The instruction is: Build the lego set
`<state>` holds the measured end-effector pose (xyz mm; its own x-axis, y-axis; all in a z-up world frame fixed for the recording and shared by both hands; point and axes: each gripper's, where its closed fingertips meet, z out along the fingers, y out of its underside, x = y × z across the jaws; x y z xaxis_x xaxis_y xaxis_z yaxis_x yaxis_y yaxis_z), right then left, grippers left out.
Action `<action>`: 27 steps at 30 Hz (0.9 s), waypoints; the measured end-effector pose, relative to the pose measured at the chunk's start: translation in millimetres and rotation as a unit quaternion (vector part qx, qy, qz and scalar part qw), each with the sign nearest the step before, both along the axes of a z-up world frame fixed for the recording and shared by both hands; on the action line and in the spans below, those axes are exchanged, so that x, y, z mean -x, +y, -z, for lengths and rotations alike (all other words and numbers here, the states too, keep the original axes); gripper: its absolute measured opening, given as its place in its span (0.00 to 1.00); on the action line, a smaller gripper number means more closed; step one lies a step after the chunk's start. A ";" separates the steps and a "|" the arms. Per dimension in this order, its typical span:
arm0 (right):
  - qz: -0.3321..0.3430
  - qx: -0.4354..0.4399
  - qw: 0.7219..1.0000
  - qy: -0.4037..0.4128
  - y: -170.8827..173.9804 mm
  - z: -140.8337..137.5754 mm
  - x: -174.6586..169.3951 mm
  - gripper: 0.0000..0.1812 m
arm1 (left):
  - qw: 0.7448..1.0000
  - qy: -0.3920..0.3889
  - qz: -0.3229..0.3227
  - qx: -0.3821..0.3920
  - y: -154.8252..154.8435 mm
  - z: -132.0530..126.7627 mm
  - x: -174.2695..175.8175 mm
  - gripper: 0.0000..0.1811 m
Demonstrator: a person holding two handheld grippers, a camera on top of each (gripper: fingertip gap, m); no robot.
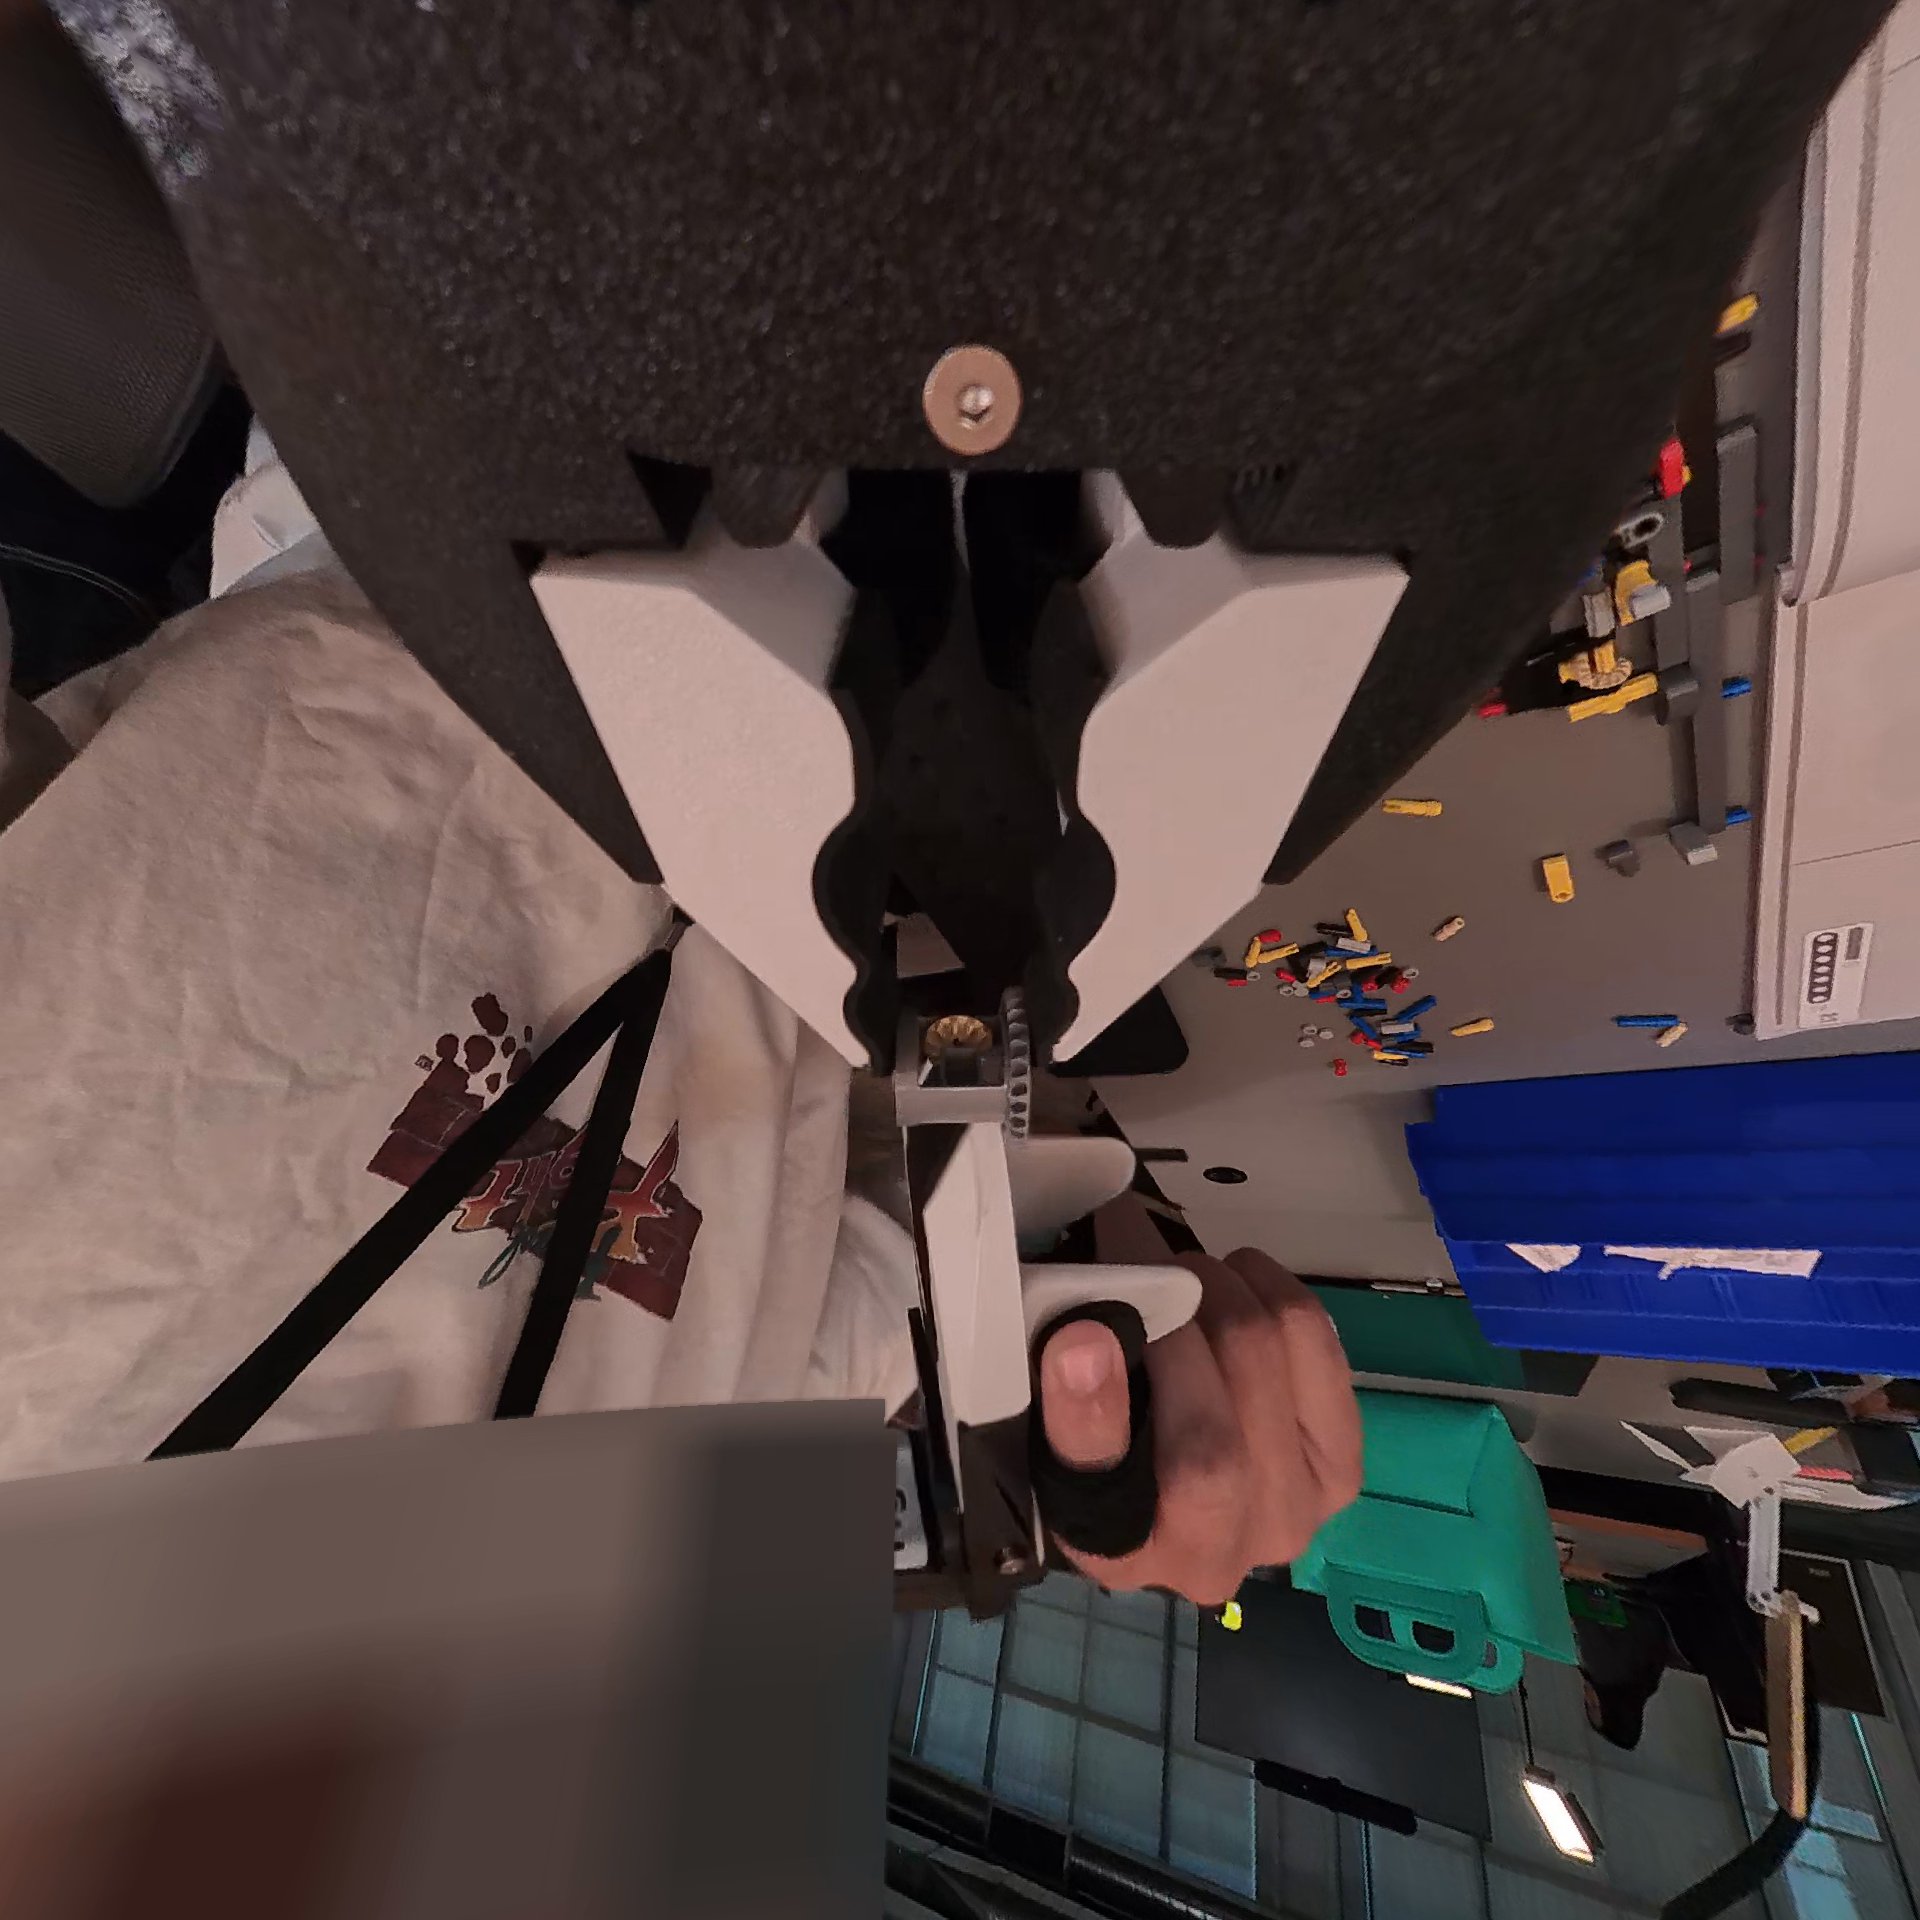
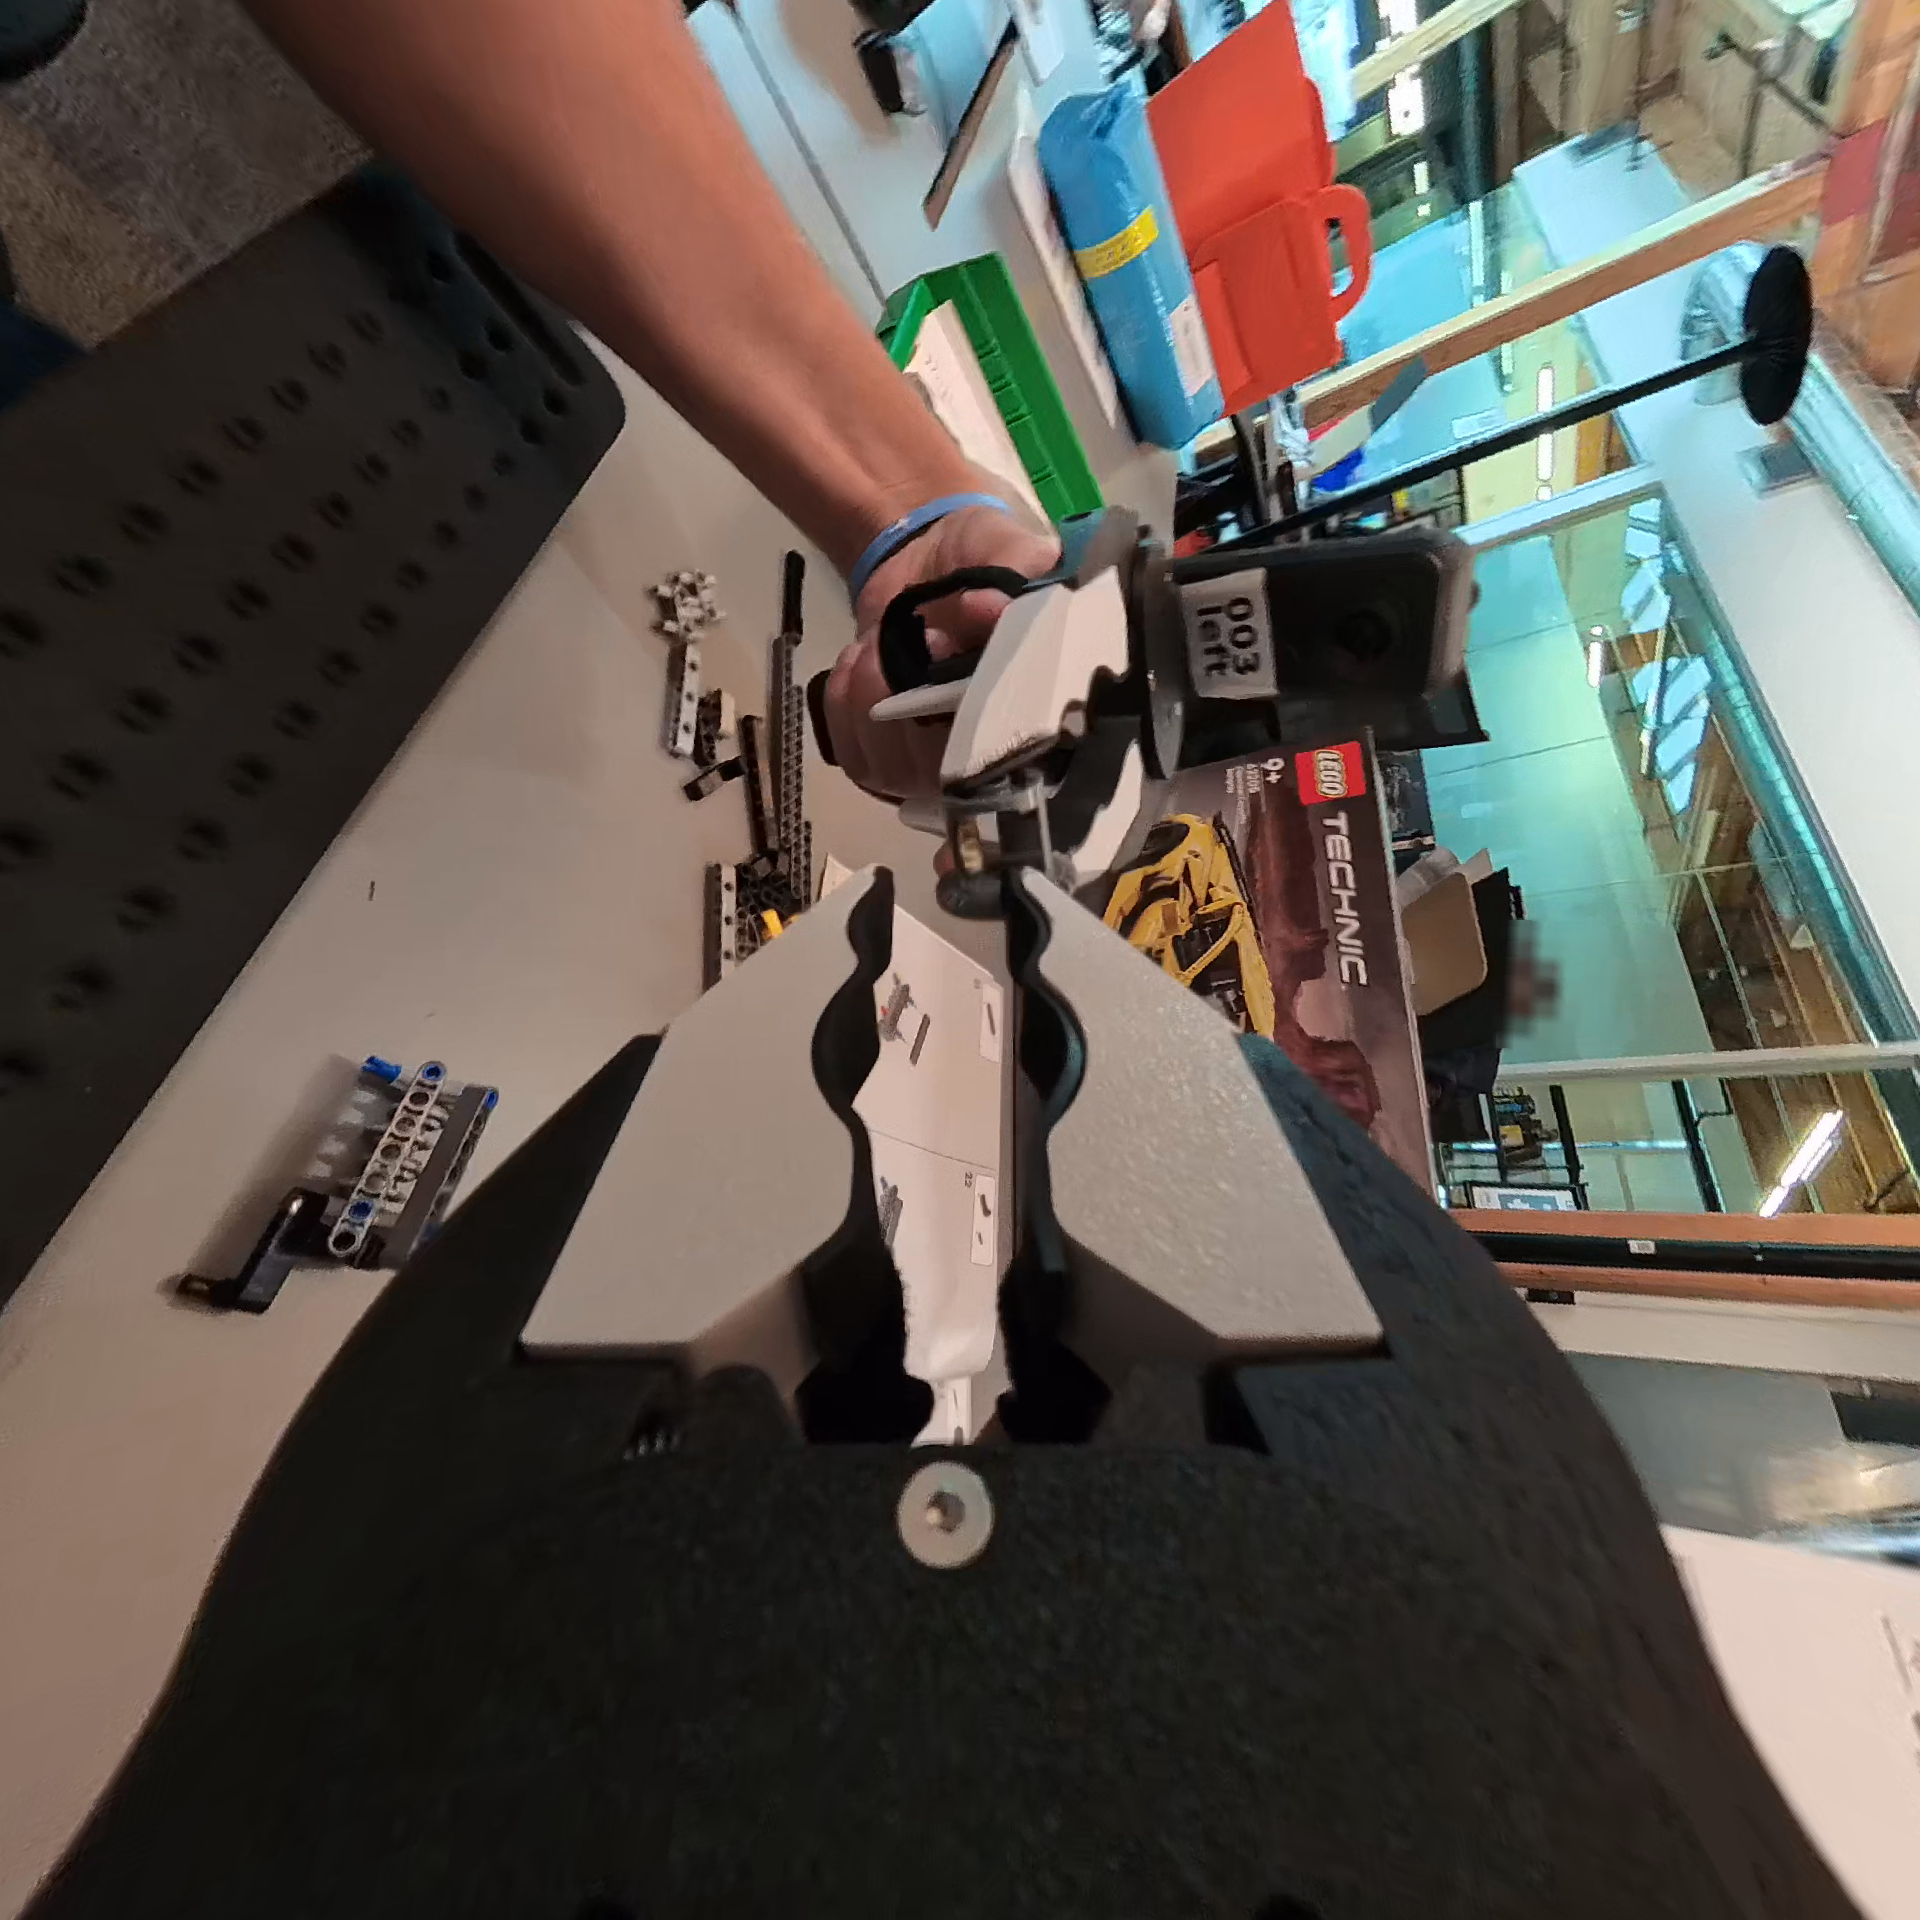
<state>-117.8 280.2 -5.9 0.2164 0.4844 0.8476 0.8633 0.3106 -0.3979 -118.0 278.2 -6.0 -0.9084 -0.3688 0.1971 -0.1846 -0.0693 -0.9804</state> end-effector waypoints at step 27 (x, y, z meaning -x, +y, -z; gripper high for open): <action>0.020 -0.017 0.999 0.031 4.6 -4.5 -11.5 0.03 | 1.000 0.020 0.003 0.002 -4.7 -2.9 -20.4 0.13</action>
<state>-106.3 284.7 -1.5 0.2880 0.4452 0.8478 0.8495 0.2899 -0.4408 -97.6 273.6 -3.1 -0.9019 -0.3627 0.2345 -0.2241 -0.0713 -0.9720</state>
